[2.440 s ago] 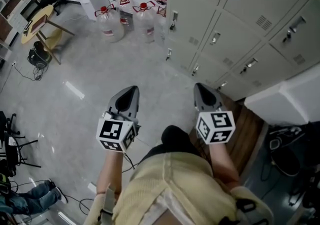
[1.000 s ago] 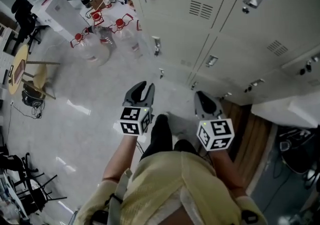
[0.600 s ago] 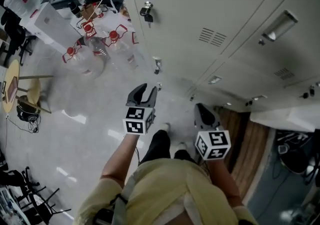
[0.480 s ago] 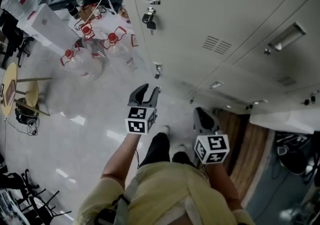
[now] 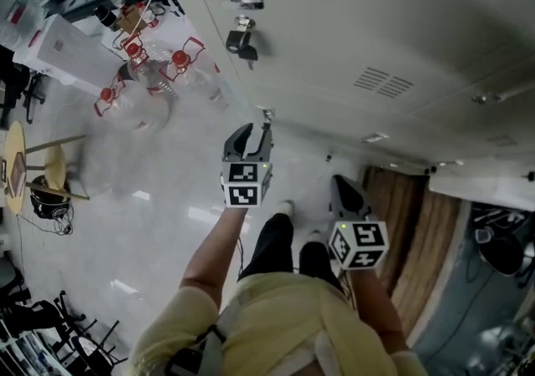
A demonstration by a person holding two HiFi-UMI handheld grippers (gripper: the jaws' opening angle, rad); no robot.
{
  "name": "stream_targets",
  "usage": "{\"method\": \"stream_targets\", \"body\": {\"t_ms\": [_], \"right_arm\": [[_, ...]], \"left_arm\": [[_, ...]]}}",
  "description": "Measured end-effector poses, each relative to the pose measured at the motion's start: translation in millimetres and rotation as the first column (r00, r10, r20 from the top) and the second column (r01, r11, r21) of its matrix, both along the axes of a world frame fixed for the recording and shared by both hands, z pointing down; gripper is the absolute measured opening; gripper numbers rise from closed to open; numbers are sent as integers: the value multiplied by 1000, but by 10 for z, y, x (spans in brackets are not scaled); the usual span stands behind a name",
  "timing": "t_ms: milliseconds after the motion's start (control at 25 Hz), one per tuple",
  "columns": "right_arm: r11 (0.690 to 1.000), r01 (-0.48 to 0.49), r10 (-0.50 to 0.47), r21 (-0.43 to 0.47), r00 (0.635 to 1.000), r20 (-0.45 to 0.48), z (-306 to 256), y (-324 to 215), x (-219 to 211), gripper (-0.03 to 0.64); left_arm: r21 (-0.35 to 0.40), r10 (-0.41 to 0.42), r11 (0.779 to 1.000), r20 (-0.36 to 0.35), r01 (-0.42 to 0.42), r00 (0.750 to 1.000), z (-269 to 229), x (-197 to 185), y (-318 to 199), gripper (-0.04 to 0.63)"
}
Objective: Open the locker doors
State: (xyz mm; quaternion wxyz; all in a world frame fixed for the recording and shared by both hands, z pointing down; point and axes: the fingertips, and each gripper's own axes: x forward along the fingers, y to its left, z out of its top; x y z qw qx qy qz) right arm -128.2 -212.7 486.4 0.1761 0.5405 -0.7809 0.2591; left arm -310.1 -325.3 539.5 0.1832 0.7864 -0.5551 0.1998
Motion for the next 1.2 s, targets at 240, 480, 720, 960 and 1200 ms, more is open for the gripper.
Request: {"method": "stream_targets", "body": {"t_ms": [240,480,720,960,1200], "right_arm": [[999,-32,33,-24,999,18,100,-27,-71,5],[996,-62,63,-61,998,19,217,21,-100,5],[992,-96,97,-79,995,16,282,72,-66,5],[989,-124,126,-85,992,13,298,103,-2,5],[989,-125,126,-76,992,16,268,113,18,5]], "left_arm": [[0,-20,1000,22,20,1000,59,-93,-173,132],[-6,-52,999,13,52,999,151,-83,-306,147],[13,-108,994,-2,108,994,150,-116,-435,160],[9,-173,985,1,173,985,155,-106,-469,166],[-21,-252,968,-13,252,968,165,-160,-491,163]]}}
